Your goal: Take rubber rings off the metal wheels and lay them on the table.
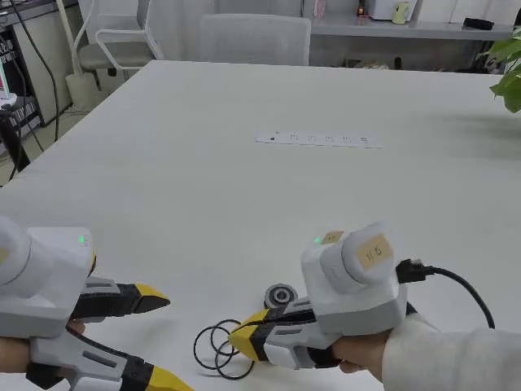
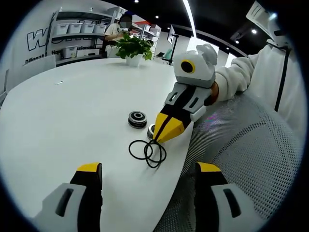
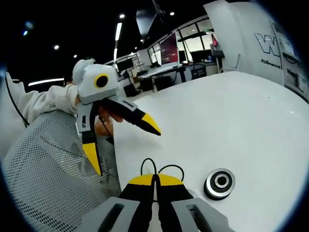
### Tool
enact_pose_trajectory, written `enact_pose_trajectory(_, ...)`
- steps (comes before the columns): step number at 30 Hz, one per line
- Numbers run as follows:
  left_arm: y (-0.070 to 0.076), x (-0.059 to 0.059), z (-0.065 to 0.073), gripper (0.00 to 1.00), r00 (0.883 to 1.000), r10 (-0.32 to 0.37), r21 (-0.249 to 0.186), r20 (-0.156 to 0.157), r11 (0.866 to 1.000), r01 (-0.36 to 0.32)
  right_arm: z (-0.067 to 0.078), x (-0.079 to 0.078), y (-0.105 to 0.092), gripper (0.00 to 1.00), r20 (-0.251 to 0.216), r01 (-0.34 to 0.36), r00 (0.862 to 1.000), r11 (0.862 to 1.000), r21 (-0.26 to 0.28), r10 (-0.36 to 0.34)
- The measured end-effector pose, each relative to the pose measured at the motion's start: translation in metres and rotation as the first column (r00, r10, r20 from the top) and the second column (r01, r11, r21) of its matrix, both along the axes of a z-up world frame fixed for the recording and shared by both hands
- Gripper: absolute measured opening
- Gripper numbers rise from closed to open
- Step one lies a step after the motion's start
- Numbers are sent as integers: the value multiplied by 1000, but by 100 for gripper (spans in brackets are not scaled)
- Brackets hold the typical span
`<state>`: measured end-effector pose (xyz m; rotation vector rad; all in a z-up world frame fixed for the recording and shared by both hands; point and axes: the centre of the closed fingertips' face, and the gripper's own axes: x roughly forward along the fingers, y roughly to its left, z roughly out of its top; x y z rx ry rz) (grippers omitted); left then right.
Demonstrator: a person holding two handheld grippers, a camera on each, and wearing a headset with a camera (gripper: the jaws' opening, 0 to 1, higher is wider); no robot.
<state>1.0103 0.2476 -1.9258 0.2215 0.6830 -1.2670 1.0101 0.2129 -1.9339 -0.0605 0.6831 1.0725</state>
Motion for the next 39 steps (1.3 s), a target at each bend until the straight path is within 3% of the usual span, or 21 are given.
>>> enact_pose_trajectory(2,0,0,-1,76,1000,2,4,0,1000,-2,-3,0,-1,0,-21,5,1000,1000,-4,-5)
enact_pose_trajectory(23,1,0,-2,73,1000,-3,13,2,1000,3,-5,6,-4,3,15,19,1000,999,-31,-18)
enact_pose_trajectory(39,2,-1,-2,73,1000,-2,16,-2,1000,2,16,28,-18,3,38,110,993,993,35,-111)
